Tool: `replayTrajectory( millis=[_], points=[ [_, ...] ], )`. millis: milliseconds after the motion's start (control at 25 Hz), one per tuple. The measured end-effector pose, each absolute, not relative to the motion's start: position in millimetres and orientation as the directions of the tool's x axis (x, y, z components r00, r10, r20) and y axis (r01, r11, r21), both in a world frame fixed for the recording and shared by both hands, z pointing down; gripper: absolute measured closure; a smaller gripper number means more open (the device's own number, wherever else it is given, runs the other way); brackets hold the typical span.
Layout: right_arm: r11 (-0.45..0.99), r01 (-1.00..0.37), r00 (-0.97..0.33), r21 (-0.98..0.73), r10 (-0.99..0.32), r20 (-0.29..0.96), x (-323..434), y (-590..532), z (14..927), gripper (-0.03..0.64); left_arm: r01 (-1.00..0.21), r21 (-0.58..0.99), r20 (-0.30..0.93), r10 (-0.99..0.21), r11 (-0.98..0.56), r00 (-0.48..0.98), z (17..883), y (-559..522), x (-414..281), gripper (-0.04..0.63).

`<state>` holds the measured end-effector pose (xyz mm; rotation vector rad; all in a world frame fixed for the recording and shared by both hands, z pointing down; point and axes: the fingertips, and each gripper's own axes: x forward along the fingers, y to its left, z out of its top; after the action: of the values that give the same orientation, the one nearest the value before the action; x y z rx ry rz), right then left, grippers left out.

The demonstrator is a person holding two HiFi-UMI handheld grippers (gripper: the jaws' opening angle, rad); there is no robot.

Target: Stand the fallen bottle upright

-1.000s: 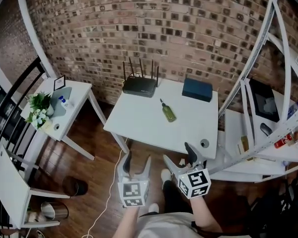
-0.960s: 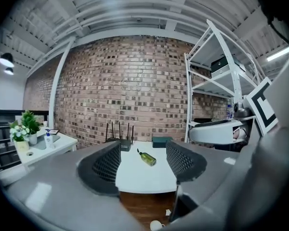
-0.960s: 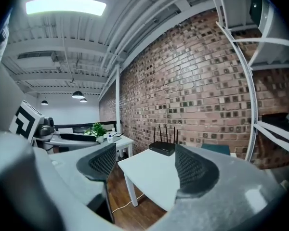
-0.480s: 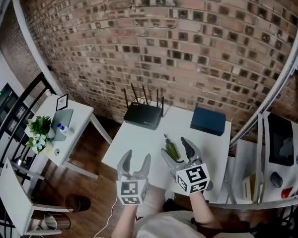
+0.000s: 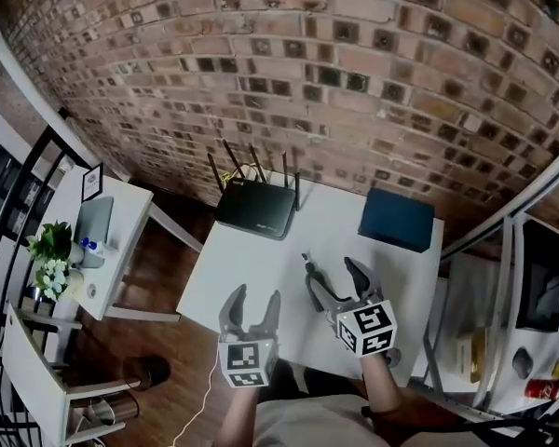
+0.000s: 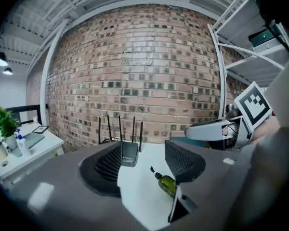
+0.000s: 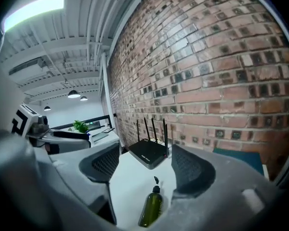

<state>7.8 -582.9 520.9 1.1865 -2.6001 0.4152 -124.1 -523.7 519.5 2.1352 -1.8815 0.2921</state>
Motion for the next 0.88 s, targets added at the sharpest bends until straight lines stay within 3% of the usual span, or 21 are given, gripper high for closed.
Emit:
replayTrajectory(
  millis=[480,880],
  points=[
    [0.652,-0.752,-0.528,-0.096,-0.508,0.681,-40.6,-629.0,660.2,0.351,-0.969,0.174,0.495,-0.835,-0.174,0.239,613.0,-588.3,-140.0,0.301],
    [0.625,-0.775,-0.427,-0.096,-0.405,0.809,-55.9,-655.8,733.6,0.445,-0.963,0.222,0.574,-0.777,-0.155,0.258,653.3,-604.2,-155.3,0.301]
  ],
)
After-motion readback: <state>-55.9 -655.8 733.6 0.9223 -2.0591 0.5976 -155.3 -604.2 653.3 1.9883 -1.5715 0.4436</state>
